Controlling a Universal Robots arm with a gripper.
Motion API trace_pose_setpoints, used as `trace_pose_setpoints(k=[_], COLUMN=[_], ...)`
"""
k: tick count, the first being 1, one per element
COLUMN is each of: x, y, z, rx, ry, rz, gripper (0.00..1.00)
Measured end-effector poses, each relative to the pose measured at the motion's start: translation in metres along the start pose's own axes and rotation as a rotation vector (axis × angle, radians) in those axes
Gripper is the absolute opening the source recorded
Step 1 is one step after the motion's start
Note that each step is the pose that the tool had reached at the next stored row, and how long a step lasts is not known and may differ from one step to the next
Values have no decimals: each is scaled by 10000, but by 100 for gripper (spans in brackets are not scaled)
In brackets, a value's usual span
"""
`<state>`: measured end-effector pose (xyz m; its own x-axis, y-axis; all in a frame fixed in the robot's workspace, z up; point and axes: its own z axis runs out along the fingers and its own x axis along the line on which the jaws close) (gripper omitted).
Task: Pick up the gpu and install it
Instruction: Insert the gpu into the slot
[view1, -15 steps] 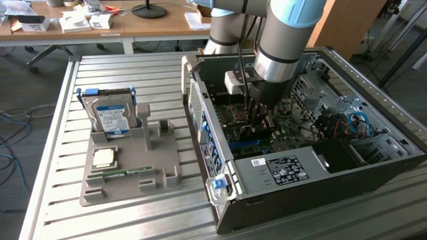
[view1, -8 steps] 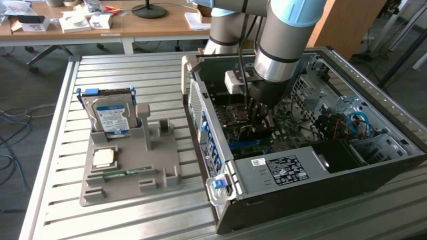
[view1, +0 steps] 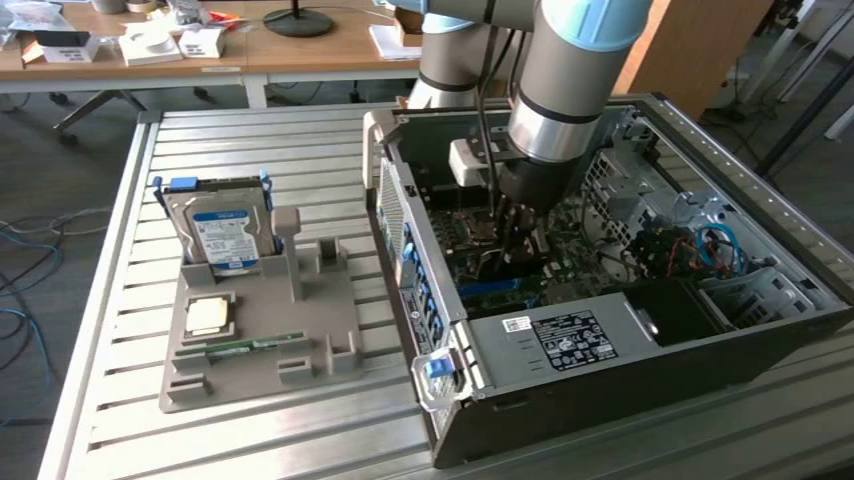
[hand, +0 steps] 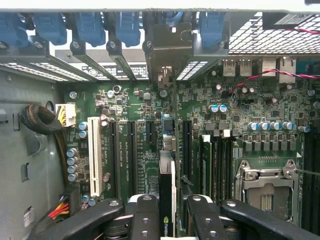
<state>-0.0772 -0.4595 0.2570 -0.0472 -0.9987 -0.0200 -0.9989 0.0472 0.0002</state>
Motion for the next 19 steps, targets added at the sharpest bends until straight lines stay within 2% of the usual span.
trace_pose_setpoints(k=[19], x=[-4], y=[15], z=[10], rx=[15], ry=[-4], rz=[-1], gripper=[26])
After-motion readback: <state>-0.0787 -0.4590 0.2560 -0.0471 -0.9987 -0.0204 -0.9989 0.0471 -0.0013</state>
